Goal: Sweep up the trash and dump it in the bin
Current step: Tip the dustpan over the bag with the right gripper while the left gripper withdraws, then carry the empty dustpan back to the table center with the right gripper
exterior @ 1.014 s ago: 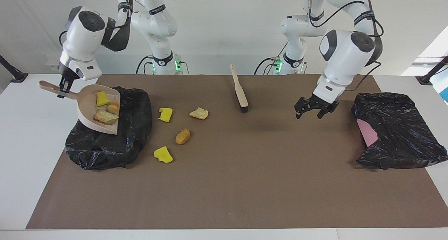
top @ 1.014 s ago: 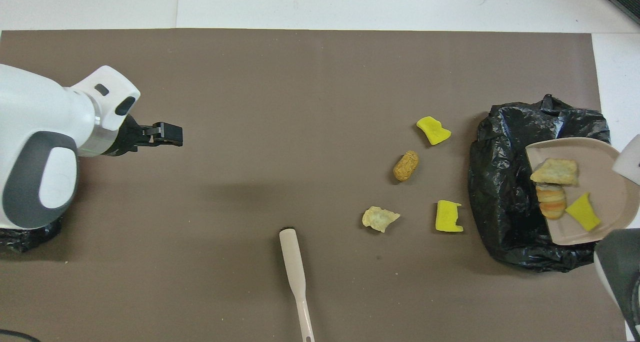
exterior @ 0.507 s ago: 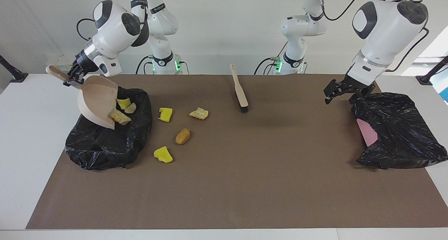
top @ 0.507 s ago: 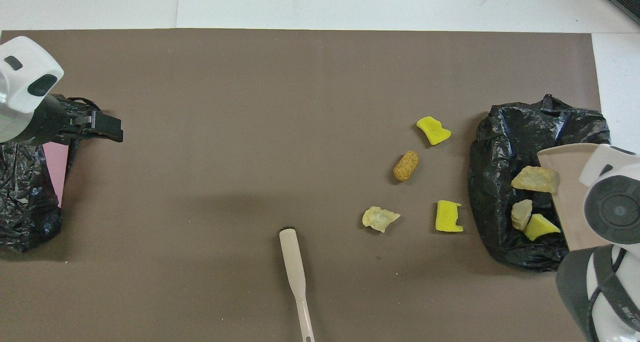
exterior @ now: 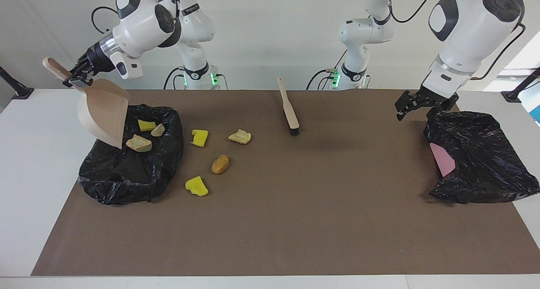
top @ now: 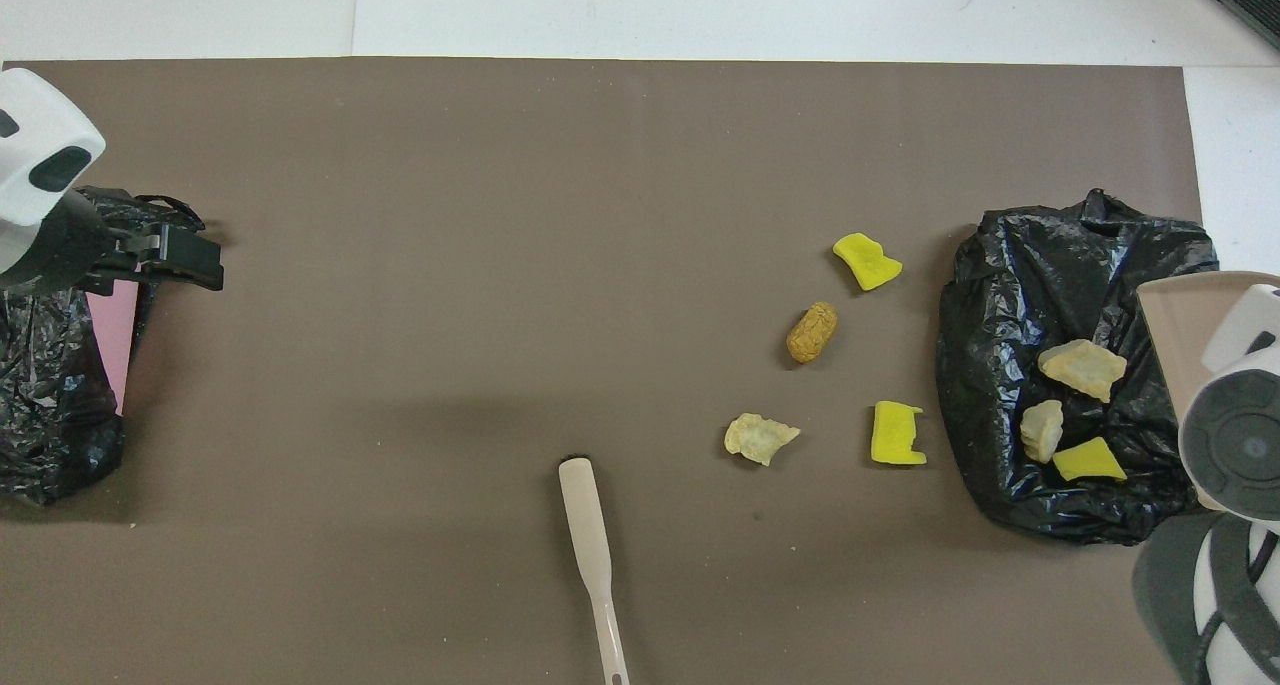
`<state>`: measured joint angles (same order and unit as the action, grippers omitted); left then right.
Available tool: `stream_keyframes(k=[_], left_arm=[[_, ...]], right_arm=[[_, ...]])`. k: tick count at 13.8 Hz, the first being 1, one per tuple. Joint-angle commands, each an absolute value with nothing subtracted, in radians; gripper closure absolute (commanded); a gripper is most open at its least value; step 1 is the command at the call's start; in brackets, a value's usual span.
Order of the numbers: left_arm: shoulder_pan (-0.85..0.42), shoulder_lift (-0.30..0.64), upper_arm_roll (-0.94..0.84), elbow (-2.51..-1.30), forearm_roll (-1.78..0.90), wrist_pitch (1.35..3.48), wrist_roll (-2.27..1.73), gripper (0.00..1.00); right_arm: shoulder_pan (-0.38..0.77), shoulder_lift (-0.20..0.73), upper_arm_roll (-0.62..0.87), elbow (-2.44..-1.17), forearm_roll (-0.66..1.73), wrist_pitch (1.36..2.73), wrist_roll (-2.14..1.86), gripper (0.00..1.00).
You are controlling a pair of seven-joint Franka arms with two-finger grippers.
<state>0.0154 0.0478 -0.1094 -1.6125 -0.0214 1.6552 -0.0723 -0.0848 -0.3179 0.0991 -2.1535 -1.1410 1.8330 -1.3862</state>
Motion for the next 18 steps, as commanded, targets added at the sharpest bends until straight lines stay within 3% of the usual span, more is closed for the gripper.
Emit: stream_keyframes(k=[1,5,7,12,14,18], left_arm=[[0.017,0.048,-0.115,-1.592,-0.002,1.629,-0.061,0.00],[-0.109,0.046,-0.002,-1.583,0.014,1.620,-0.057,0.00],[-0.106,0.038,0.005,-1.585,0.015,1.618,-0.038,0.00],[-0.106,0.008,0.005,-1.631,0.014,1.618,-0.002,0.00],[-0.107,0.008,0.005,-1.632,0.014,1.617,0.002,0.00],[-0.112,0.008,0.005,-1.632,0.012,1.623,0.003,0.00]], right_arm=[[-0.084,-0.304,0.112,-2.109,-1.164,1.802,-1.379,1.00],[-0.084,-0.166,0.135,-1.926,-1.103,1.763,-1.370,1.00],[-0.083,-0.111,0.138,-1.844,-1.007,1.740,-1.352,1.00],[-0.066,-0.071,0.176,-1.795,-0.774,1.701,-1.107,1.00],[-0.003,-0.034,0.176,-1.751,-0.714,1.677,-0.969,1.00],[0.144,0.182,0.175,-1.469,-0.580,1.510,-0.648,1.00]])
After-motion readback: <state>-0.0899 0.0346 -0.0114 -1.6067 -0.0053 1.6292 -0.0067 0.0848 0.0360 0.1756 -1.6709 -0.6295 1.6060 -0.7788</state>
